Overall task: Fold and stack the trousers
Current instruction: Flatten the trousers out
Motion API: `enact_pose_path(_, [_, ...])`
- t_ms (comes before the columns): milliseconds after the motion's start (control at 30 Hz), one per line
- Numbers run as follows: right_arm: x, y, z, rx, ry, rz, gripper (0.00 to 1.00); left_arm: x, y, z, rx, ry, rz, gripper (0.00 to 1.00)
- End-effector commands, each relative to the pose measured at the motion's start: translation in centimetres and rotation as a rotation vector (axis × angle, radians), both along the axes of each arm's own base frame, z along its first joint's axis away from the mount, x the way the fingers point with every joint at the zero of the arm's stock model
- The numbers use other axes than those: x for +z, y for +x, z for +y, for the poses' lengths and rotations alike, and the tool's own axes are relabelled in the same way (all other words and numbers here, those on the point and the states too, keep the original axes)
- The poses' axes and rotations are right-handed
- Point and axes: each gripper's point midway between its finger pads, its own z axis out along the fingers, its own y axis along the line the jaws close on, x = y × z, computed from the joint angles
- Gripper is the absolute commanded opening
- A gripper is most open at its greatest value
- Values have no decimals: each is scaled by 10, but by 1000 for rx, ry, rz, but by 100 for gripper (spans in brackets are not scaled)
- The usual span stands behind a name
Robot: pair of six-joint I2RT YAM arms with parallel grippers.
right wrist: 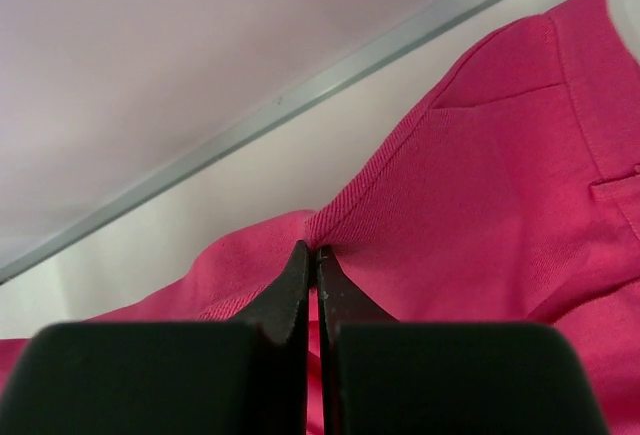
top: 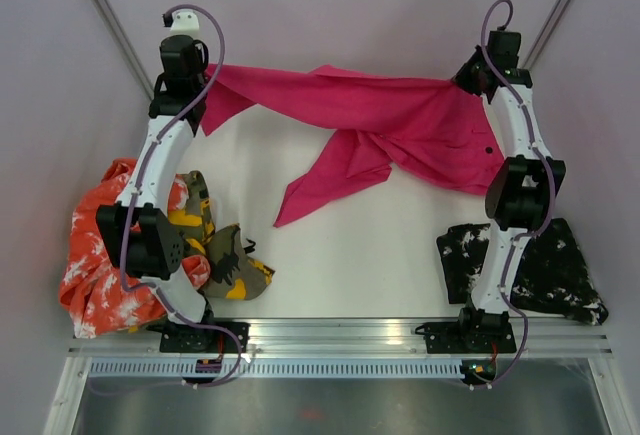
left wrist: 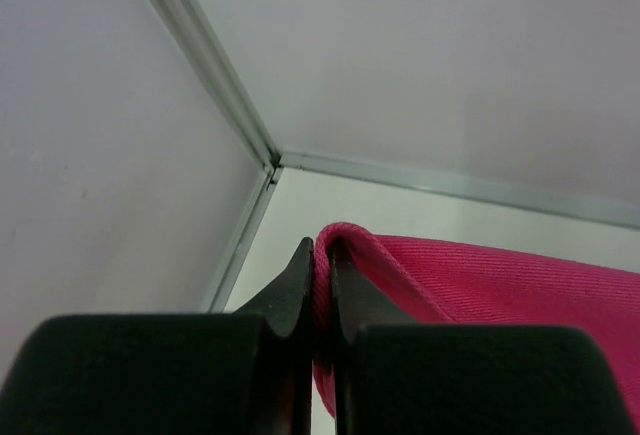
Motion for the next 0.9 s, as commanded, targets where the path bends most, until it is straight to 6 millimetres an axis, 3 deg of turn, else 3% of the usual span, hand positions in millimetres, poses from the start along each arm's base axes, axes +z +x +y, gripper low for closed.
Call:
enact_pose_path(0, [-7, 16, -9, 19, -45, -26, 0, 3, 9, 40, 94, 61, -49, 2])
enact_pose_path(133, [-39, 26, -6, 42, -25, 16, 0, -12, 21, 57, 173, 73, -34, 2])
enact_pose_path(233, [-49, 43, 6, 129, -6, -3, 0, 15, 19, 80, 324, 119, -124, 2])
enact_pose_path(267, [-50, 51, 11, 162, 5, -23, 0, 37, 15, 88, 376, 154, -197, 2])
enact_pose_path(300, [-51, 55, 13, 171, 8, -30, 0, 38, 13, 90, 386, 179, -182, 2])
enact_pose_path(367, [-50, 66, 16, 178, 1, -68, 5, 62, 16, 98, 408, 197, -269, 2])
enact_pose_path(400, [-50, 69, 21, 185, -1, -80, 23, 59, 24, 95, 384, 183, -278, 2])
enact_pose_path(433, [-51, 71, 24, 197, 0, -92, 46, 40, 29, 119, 405, 168, -227, 2])
enact_pose_path(467, [-52, 73, 28, 215, -1, -99, 63, 32, 34, 120, 384, 137, -207, 2])
enact_pose_path(533, [-49, 71, 29, 239, -26, -104, 84, 7, 44, 112, 332, 60, -176, 2])
enact_pose_path(567, [-46, 63, 25, 225, -46, -78, 88, -15, 45, 108, 311, 46, -124, 6])
enact_pose_path(600, [-44, 58, 21, 216, -73, -68, 91, -26, 50, 99, 264, 36, -100, 42])
enact_pose_path(633, [-42, 54, 16, 220, -122, -59, 95, -37, 51, 94, 239, 28, -72, 62])
enact_pose_path(667, [-36, 42, 13, 215, -137, -38, 96, -51, 52, 88, 211, 1, -15, 99])
enact_pose_path(733, [-31, 27, 5, 181, -164, -5, 98, -62, 46, 84, 207, -58, 44, 100])
enact_pose_path(800, [-31, 2, 5, 171, -157, 42, 98, -59, 34, 61, 119, -171, 75, 100])
enact_pose_path(833, [-34, -16, 6, 163, -150, 72, 98, -70, 26, 47, 82, -226, 101, 100])
enact_pose_path(867, [-38, -24, 3, 136, -145, 95, 98, -48, 11, 25, -15, -265, 70, 100])
